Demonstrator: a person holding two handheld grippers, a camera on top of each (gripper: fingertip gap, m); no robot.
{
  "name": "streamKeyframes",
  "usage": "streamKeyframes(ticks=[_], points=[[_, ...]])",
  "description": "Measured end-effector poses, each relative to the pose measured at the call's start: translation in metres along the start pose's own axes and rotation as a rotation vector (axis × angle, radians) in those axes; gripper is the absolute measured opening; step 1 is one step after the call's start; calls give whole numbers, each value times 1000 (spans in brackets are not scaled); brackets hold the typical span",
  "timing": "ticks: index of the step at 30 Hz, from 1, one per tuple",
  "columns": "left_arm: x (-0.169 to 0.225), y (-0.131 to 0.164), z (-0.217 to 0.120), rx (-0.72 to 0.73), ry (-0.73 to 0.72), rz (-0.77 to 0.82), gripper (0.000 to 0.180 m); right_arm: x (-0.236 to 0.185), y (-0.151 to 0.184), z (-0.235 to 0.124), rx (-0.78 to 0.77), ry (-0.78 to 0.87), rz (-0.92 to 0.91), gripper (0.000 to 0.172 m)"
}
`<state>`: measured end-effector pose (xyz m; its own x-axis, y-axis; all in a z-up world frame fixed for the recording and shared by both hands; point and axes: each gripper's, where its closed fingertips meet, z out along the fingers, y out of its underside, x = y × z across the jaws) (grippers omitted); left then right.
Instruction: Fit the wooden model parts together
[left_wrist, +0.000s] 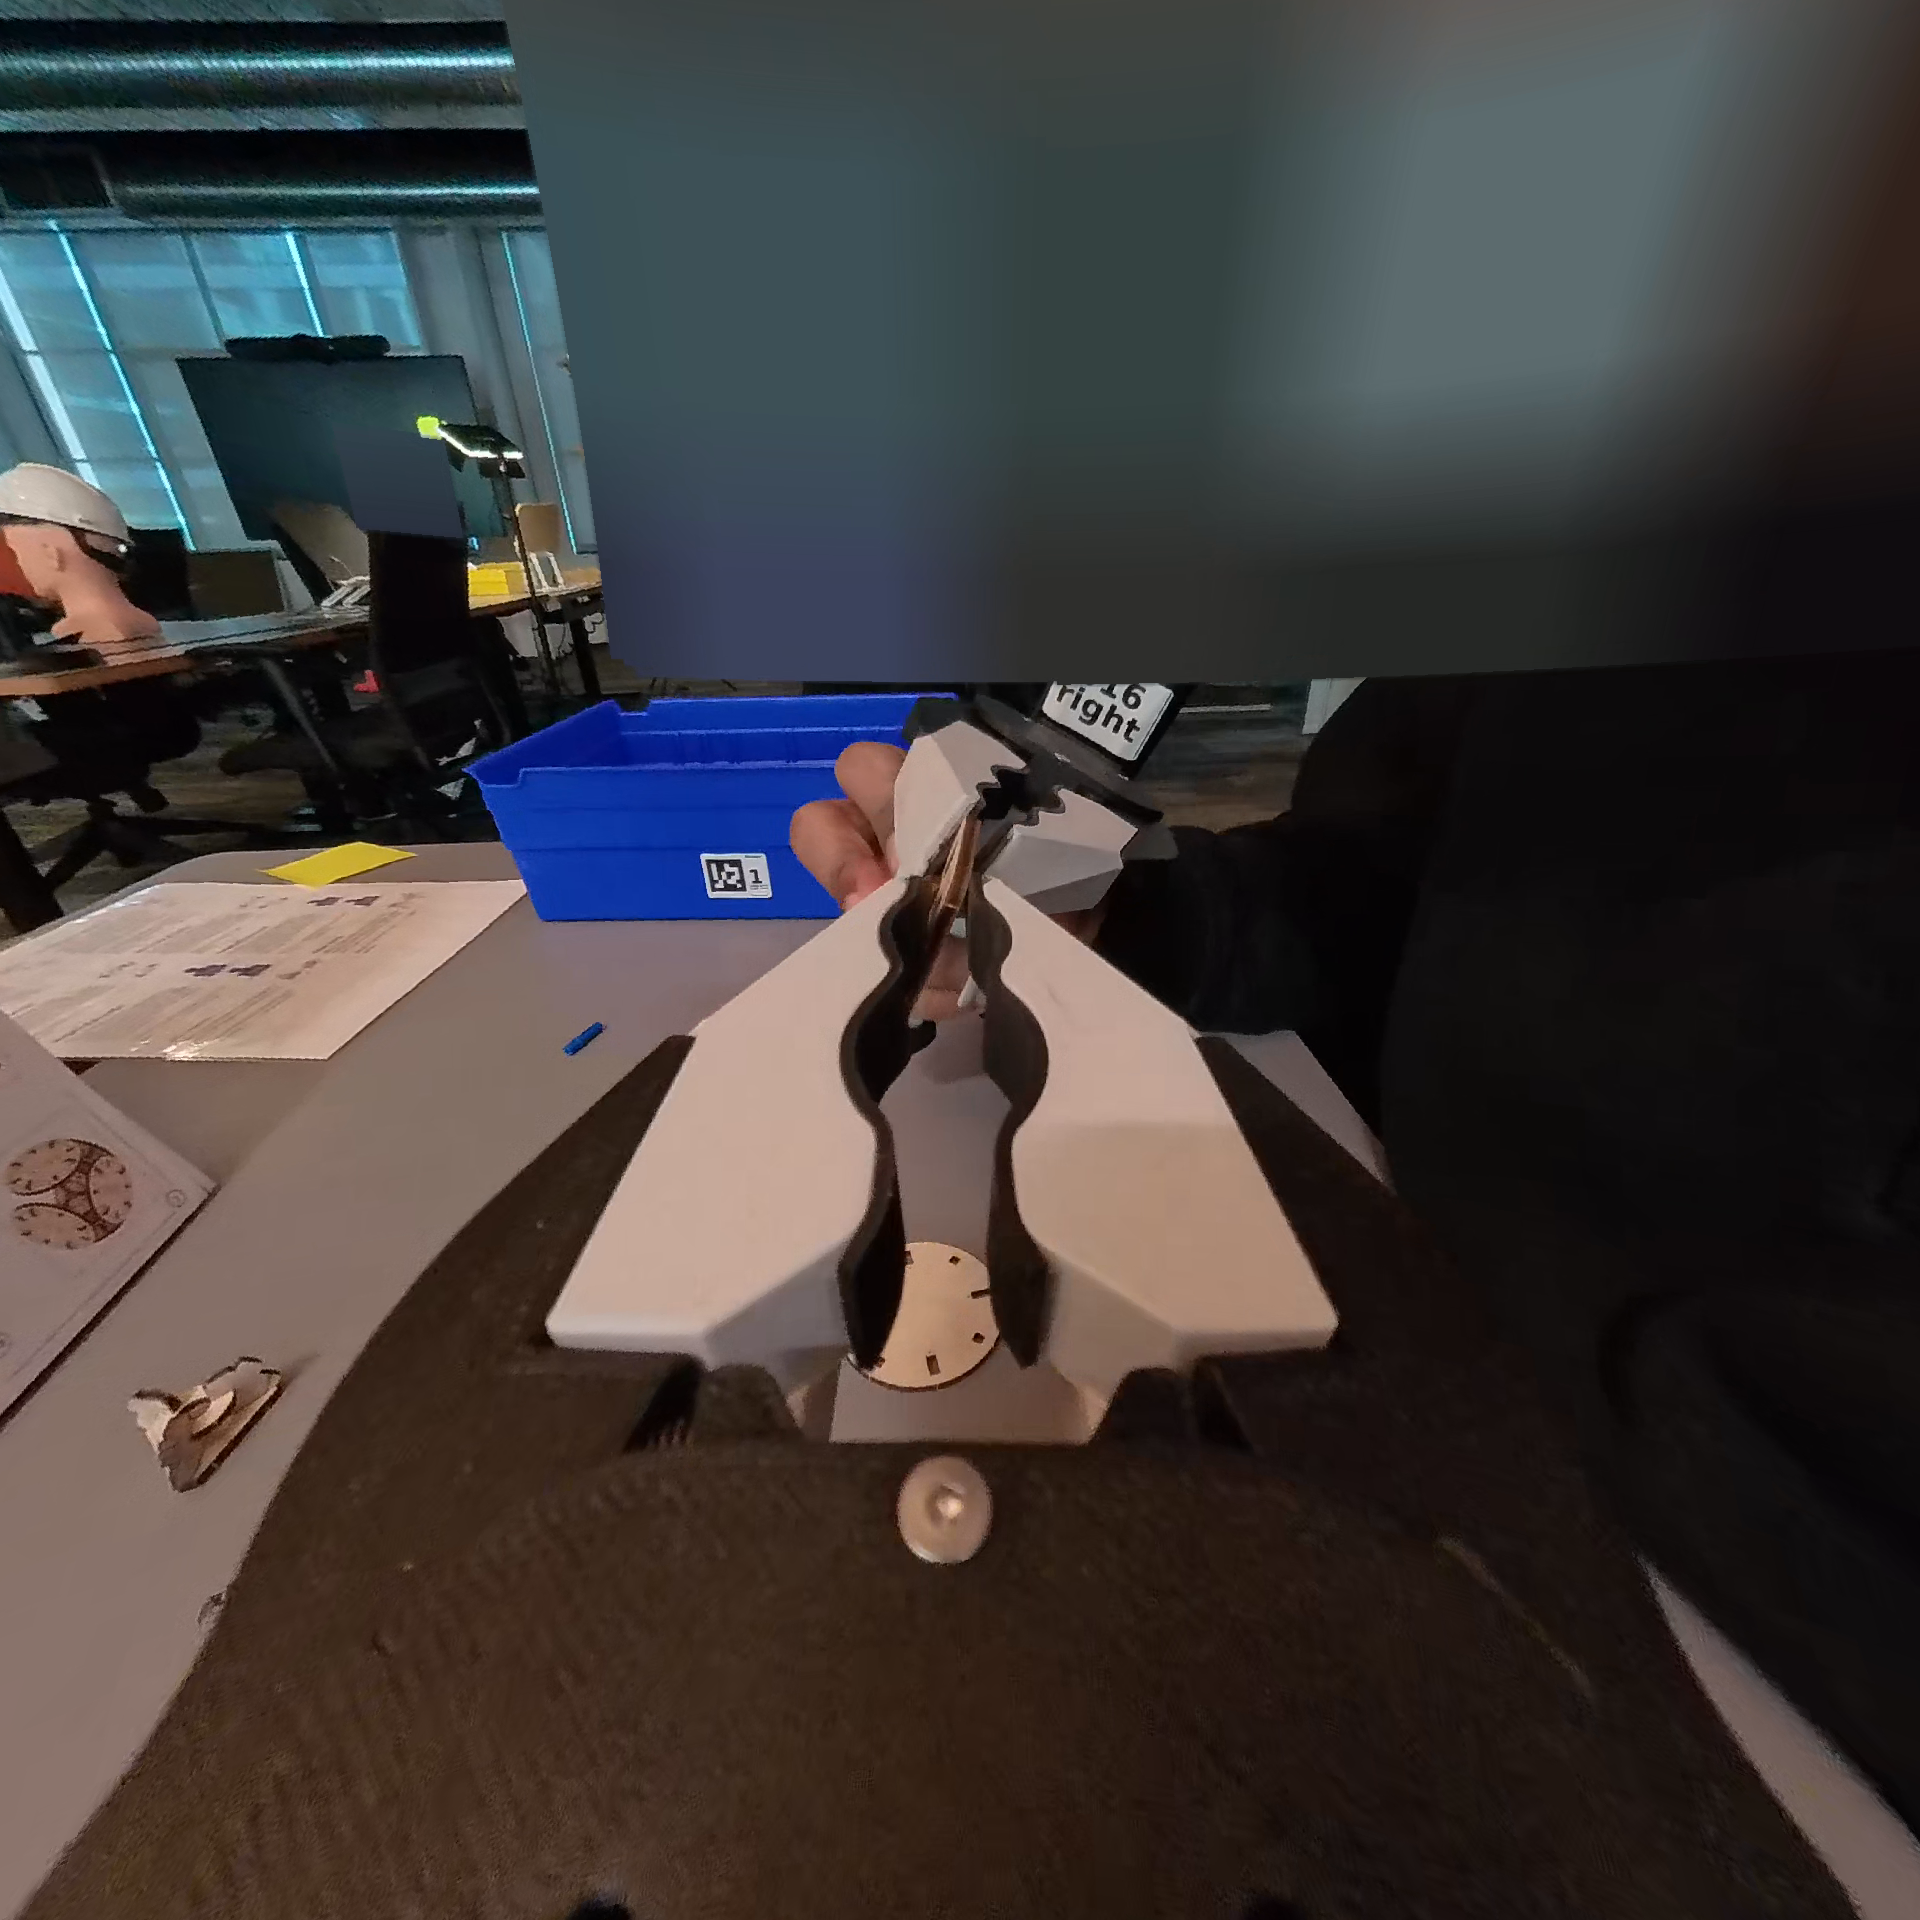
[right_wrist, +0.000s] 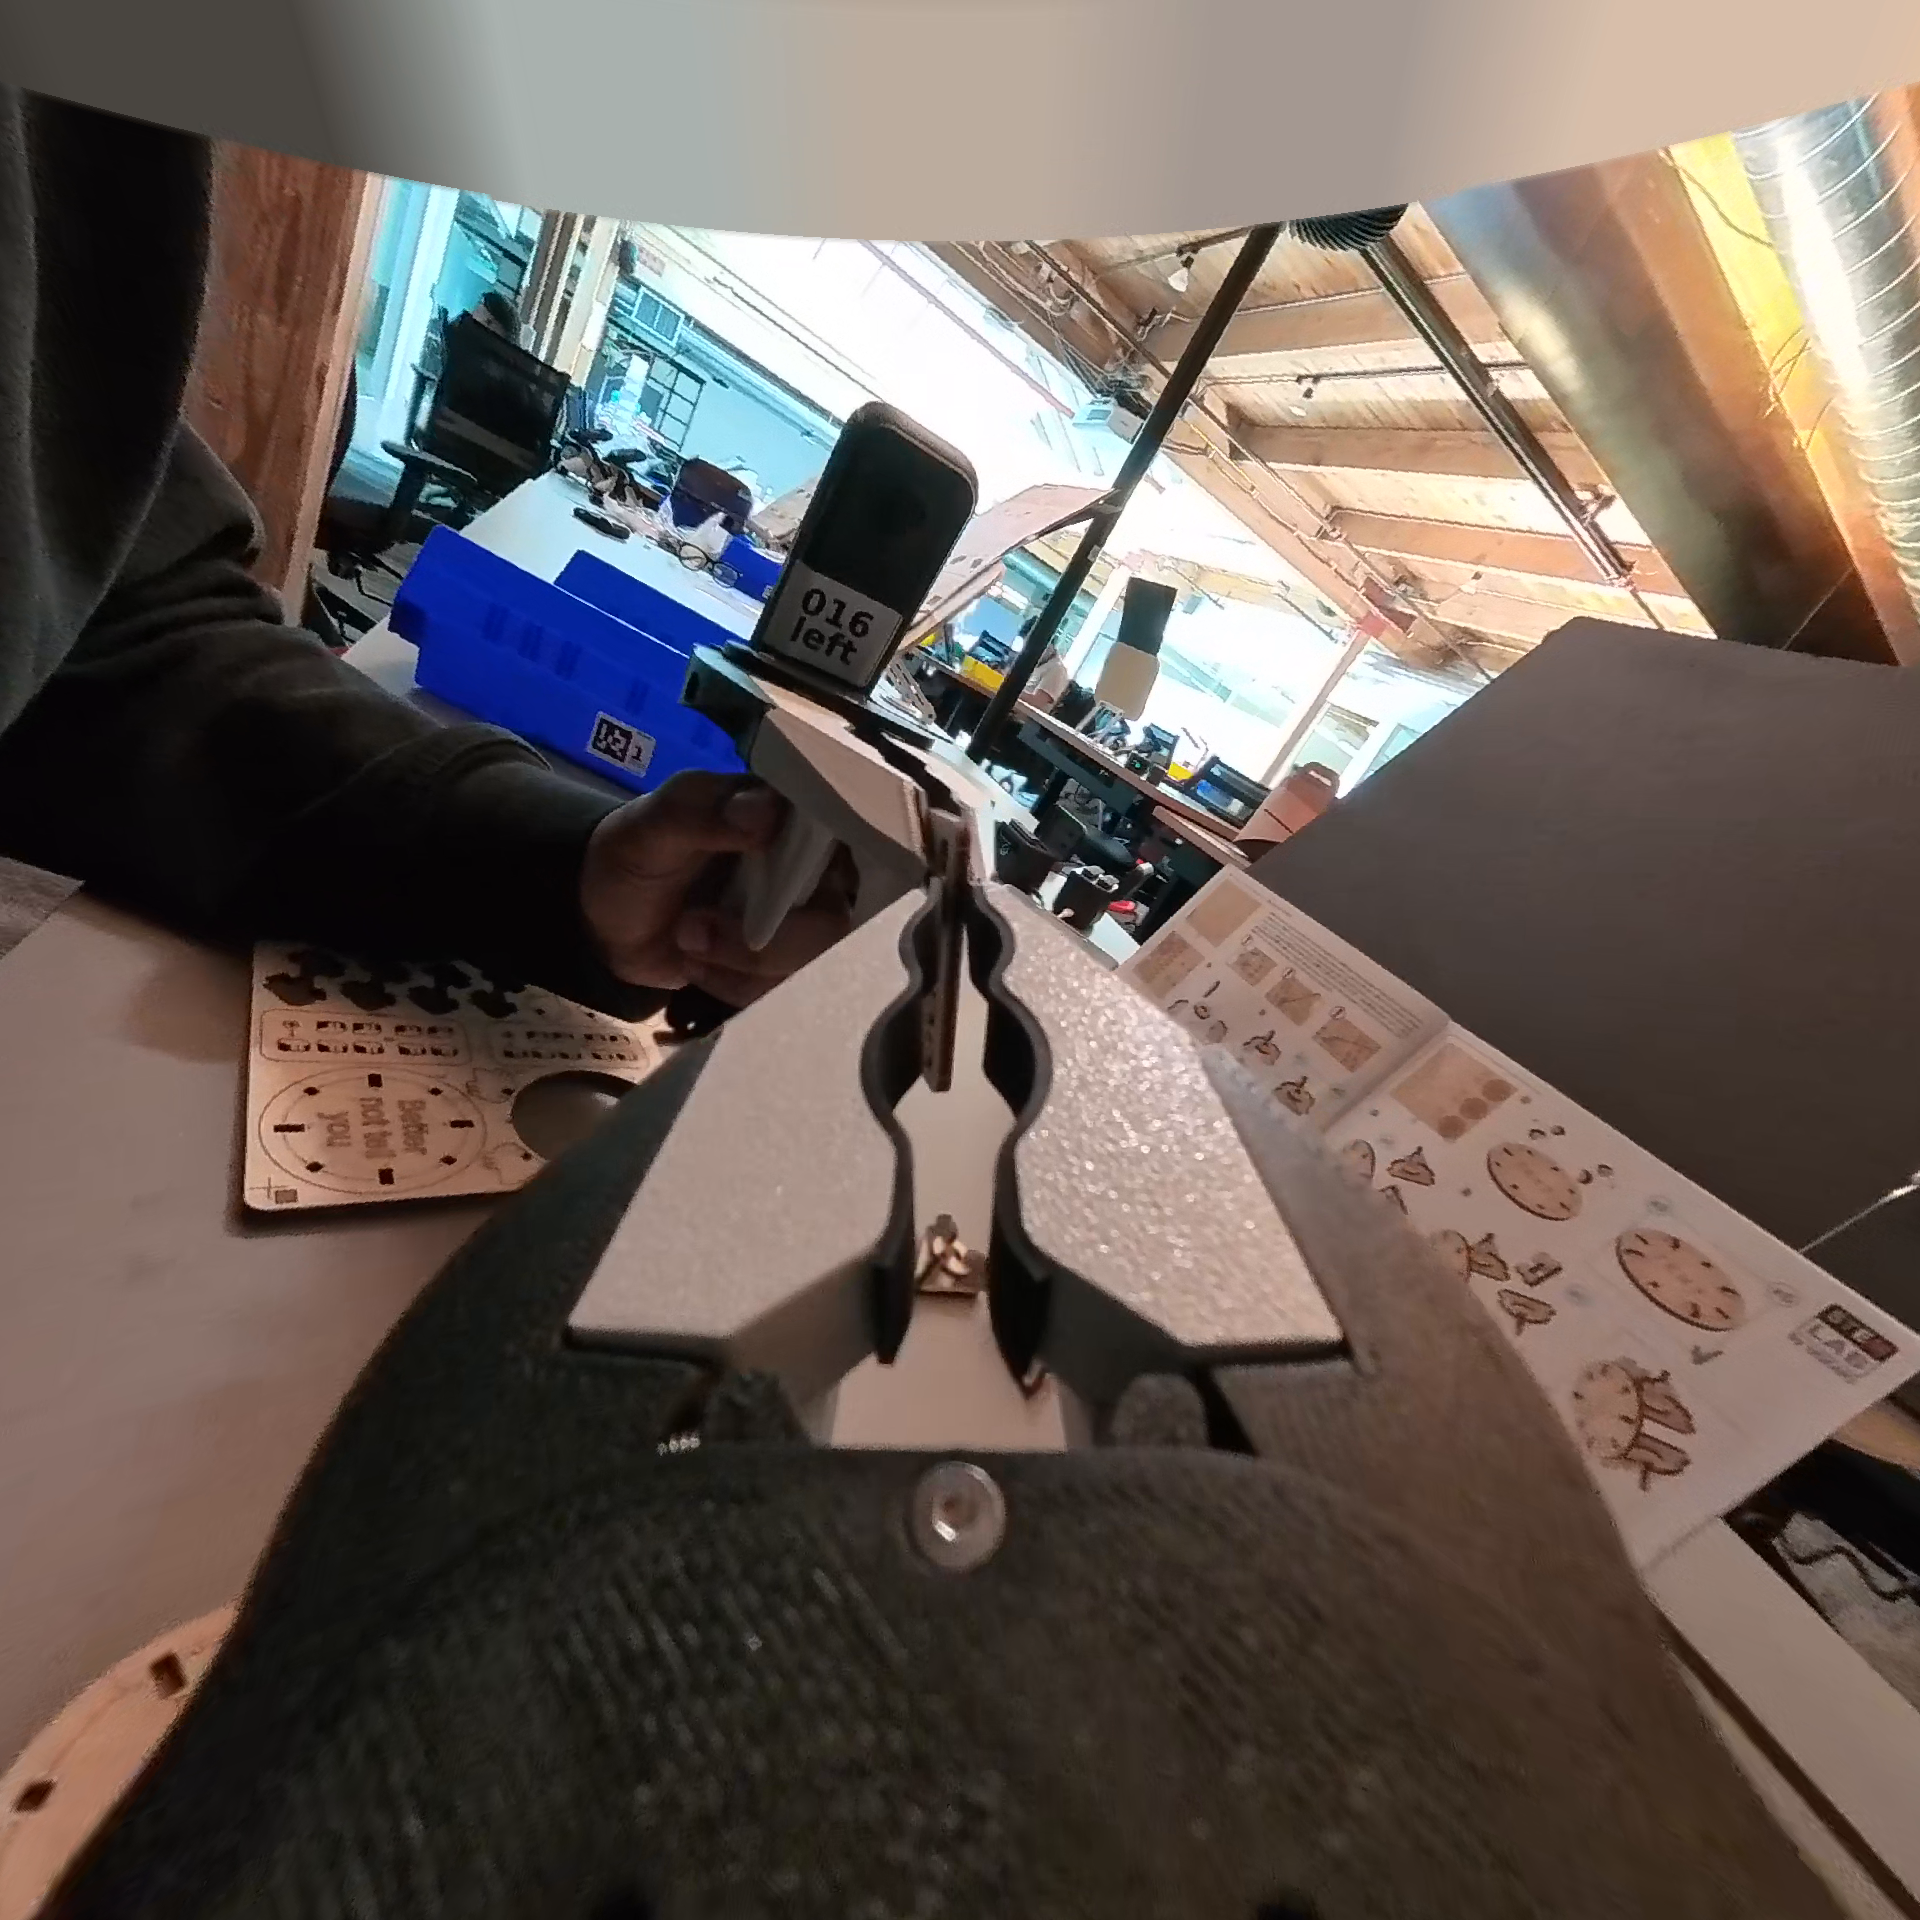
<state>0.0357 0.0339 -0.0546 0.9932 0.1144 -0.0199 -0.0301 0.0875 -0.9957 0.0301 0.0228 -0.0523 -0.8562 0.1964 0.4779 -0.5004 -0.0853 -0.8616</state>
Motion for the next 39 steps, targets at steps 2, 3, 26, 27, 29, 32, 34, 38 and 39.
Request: streamKeyframes(ticks=[2, 3, 26, 27, 29, 32, 34, 38, 39], points=[[0, 0, 0, 1, 11, -15, 3, 0, 0, 0, 8, -11, 40, 2], [1, 0, 0, 3, 20, -25, 3, 0, 0, 0, 11, -21, 63, 2], [-32, 3, -9, 91, 27, -392, 23, 32, 30, -8, -259, 231, -477, 1], [-32, 5, -9, 110, 84, -488, 27, 33, 36, -8, -322, 257, -626, 1], [-36, 10, -10, 164, 187, -691, 33, 32, 43, -8, -415, 271, -862, 0], [-45, 11, -14, 269, 257, -900, 27, 30, 50, -5, -482, 280, -1036, 1], [-47, 18, -12, 253, 254, -962, 16, 29, 52, -5, -498, 277, -1085, 1], [-48, 30, -8, 185, 211, -998, 7, 26, 60, -5, -546, 251, -1170, 1], [-50, 32, -8, 178, 197, -1010, 6, 25, 63, -5, -561, 238, -1194, 2]])
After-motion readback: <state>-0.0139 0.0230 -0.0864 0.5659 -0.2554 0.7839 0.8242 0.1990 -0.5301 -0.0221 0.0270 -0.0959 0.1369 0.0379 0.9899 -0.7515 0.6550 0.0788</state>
